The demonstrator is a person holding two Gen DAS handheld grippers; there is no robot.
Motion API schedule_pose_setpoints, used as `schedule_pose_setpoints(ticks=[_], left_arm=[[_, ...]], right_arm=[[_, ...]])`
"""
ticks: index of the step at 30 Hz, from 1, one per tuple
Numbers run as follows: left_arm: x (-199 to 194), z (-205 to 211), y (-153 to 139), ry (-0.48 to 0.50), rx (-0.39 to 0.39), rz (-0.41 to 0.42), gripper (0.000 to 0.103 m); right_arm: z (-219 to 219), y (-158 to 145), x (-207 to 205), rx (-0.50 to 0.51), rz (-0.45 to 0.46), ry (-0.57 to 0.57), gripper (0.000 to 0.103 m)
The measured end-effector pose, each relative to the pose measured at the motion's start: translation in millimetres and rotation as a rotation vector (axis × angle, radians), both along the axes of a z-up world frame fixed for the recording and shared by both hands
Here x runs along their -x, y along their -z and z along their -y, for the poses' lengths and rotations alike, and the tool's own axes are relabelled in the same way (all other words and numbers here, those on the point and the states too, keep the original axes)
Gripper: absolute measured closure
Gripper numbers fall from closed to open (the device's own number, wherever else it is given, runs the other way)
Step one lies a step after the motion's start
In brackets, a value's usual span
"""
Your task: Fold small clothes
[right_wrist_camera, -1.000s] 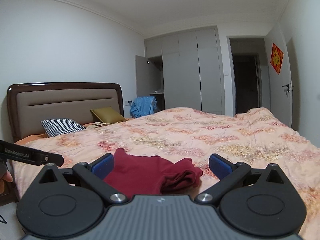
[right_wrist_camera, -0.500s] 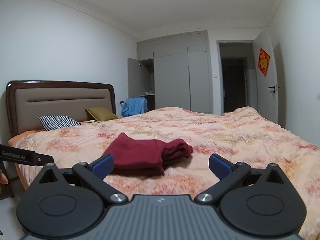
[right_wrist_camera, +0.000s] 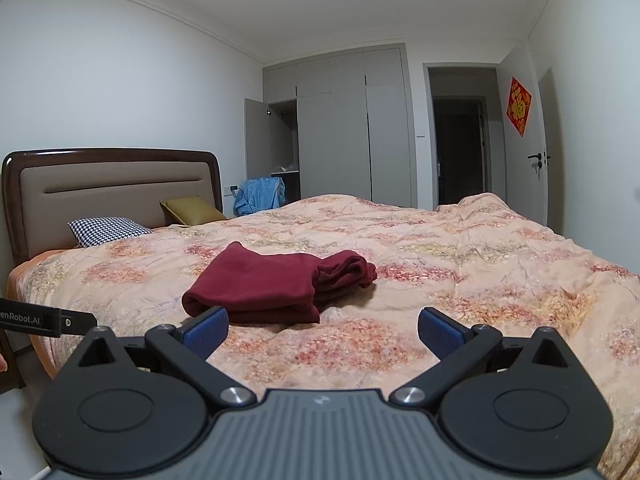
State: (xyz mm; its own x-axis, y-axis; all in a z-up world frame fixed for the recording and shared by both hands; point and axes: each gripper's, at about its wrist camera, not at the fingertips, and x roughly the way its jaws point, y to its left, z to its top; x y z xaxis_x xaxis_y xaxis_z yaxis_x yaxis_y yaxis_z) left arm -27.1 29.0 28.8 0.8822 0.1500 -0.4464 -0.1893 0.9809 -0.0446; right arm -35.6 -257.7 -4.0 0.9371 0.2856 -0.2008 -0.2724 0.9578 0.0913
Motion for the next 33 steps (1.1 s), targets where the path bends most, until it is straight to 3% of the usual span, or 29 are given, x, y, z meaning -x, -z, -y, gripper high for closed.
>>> schedule_pose_setpoints(ticks=[33], left_arm=[[-8.0,2.2,4.5,0.002,-0.003,-0.032,0.001]], right_arm=[[3.4,7.3,-9.4,-0.014,-0.040,0.007,0.000]])
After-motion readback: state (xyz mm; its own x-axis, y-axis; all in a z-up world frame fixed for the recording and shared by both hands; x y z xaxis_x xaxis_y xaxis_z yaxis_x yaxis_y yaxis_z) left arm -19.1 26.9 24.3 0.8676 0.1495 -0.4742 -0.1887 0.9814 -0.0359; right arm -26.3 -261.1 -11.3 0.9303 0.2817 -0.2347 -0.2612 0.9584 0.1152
